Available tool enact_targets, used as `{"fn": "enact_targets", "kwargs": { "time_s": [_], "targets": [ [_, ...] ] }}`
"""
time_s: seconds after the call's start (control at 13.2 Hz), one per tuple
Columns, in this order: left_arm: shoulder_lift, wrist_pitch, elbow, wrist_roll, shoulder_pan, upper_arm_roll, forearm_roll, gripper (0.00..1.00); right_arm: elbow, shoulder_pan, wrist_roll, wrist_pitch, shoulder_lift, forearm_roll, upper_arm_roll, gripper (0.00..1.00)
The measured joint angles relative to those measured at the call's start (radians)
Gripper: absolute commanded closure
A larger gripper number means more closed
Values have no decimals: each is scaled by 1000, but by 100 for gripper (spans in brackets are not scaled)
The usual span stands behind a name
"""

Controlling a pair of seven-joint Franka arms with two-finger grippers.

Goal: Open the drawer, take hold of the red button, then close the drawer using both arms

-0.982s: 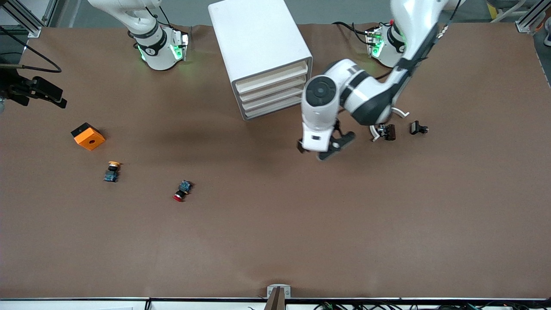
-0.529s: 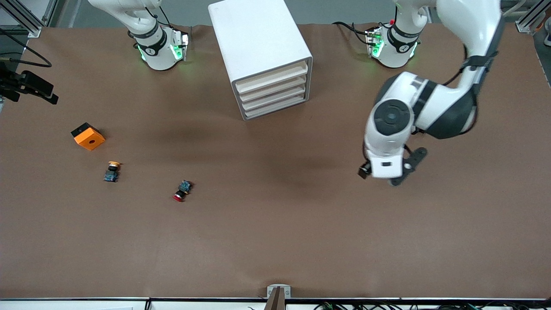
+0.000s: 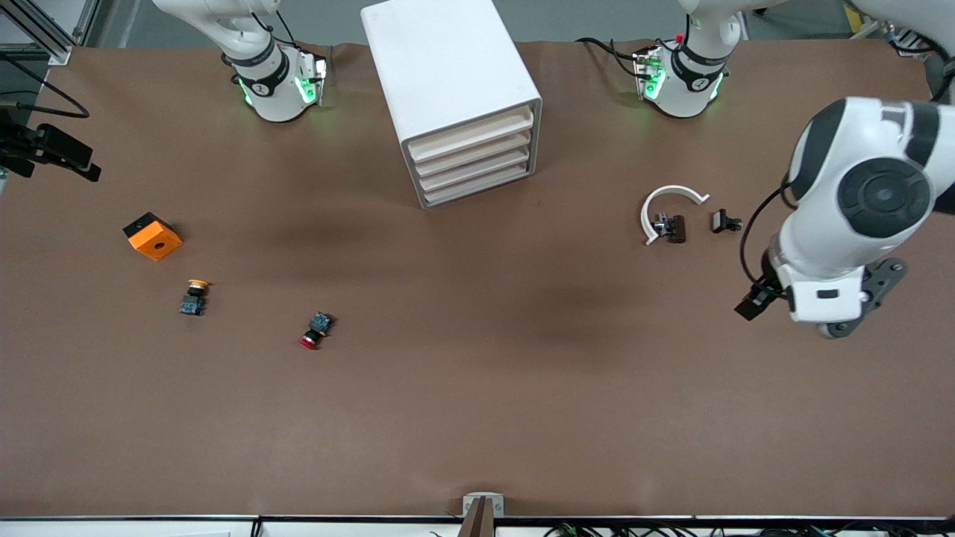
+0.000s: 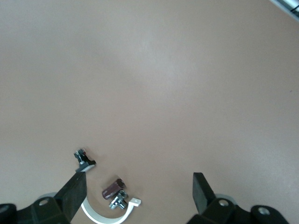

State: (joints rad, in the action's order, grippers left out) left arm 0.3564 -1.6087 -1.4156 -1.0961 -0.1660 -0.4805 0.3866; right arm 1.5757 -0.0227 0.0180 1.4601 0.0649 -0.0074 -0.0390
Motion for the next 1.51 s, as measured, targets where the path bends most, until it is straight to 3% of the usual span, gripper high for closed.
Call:
{"fn": "enact_targets", "kwargs": {
  "time_s": [0.23, 0.38, 0.6, 0.91, 1.21, 1.51],
  "targets": [
    [-56, 16, 2, 99, -47, -1, -37, 0, 0, 0, -1, 0, 0, 0, 1, 0],
    [-104, 17, 3, 238, -97, 26, -146, 0, 0, 0, -2, 0, 0, 0, 1, 0],
    [-202, 47, -14, 503, -88, 200, -312, 0, 0, 0, -2, 0, -1, 0, 2, 0],
    [-335, 76, -132, 809, 36, 390, -370, 0, -1, 0, -2, 0, -1, 0, 2, 0],
    [-480, 81, -271, 883, 91, 407, -371, 0, -1, 0, -2, 0, -1, 0, 3, 0],
    [-514, 80, -304, 997, 99, 404, -372, 0, -1, 0, -2, 0, -1, 0, 3, 0]
  ]
}}
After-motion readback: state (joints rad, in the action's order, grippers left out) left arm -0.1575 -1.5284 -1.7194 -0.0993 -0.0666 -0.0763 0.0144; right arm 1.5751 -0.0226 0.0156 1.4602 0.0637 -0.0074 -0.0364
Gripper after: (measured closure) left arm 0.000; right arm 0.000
